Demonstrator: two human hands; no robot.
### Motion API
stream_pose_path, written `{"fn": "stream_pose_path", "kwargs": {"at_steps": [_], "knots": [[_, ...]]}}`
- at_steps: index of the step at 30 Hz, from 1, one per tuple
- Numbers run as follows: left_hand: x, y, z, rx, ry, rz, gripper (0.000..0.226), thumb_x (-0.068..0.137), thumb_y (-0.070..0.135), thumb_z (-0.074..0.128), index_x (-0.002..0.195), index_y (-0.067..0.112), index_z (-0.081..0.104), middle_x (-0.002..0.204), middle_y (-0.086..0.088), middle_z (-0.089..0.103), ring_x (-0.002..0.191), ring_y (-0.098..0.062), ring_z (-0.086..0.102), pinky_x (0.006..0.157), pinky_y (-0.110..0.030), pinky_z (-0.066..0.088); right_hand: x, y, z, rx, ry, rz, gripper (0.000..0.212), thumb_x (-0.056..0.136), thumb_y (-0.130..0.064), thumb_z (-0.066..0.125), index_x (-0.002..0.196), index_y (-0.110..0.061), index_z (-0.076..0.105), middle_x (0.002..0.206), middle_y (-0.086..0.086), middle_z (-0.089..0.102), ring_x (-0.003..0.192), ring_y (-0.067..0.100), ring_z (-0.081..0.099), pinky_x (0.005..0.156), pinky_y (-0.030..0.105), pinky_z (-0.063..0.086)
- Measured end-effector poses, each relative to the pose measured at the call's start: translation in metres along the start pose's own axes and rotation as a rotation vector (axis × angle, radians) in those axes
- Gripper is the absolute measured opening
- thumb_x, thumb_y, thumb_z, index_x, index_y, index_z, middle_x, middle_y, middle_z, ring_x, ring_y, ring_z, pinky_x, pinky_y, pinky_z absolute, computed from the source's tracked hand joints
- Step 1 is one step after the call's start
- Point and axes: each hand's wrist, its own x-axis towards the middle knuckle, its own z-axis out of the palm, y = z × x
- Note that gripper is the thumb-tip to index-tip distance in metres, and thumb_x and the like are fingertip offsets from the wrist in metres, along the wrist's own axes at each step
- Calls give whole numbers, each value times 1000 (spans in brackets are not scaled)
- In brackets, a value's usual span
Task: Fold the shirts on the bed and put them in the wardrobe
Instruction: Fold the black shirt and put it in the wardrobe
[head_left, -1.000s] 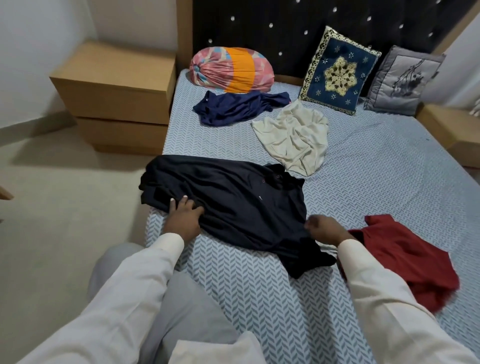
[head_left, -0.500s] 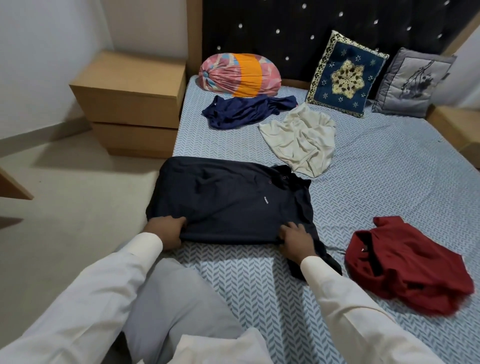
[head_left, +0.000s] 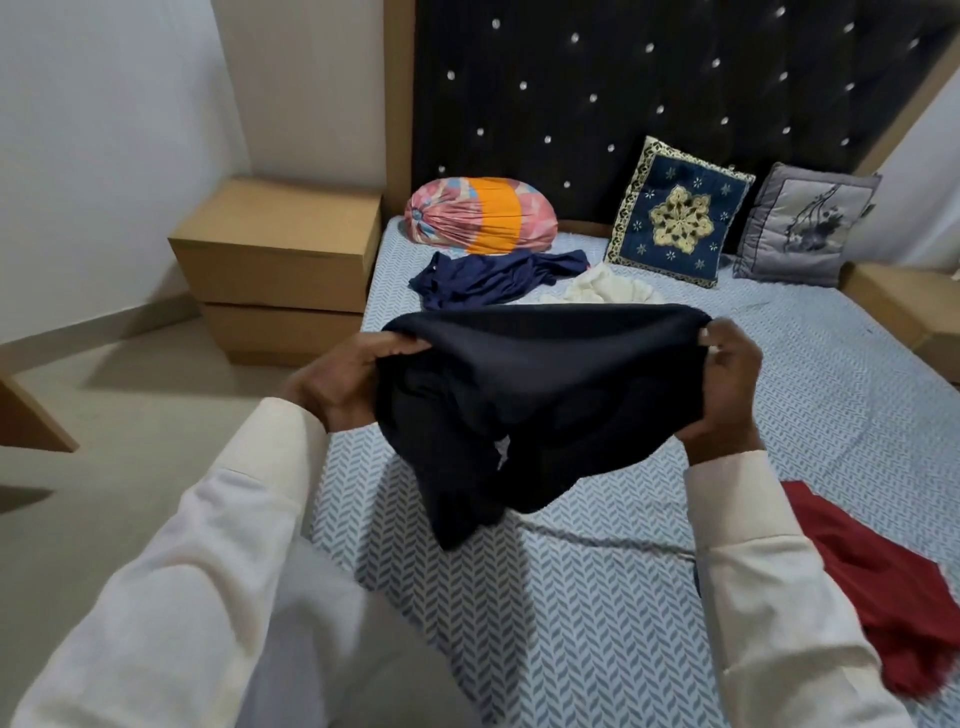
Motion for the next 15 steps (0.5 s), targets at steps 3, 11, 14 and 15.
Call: {"fn": "stream_pose_path", "kwargs": {"at_steps": [3,11,14,15], "knots": [[6,13,1,-81,8,66,34,65,27,81,93,9,76,93,-11,74,85,-23,71,76,-30,58,5,-14,-2,12,-141,71,57,71,-29,55,118,4,60,112,23,63,109,38,58,106,47,43],[85,16,-51,-127,459,157,13,94,23,58,103,18,66,96,-3,69,82,-15,67,78,-33,55,100,-3,-25,-375,287,48,15,85,-18,69,99,-13,68,84,3,71,73,15,68,69,28,56],[105,-10,-91,175,760,123,38,86,29,66,121,22,54,113,-4,60,91,-17,57,88,-41,49,119,16,-65,-547,539,-50,47,79,-22,73,121,-17,54,106,3,61,91,16,59,74,29,50],[105,-28,-104,322,847,70,51,80,33,70,126,21,50,118,-6,59,96,-19,56,95,-44,48,118,30,-80,-630,589,-52,52,77,-22,75,123,-19,51,114,6,58,96,19,58,81,33,50]]}}
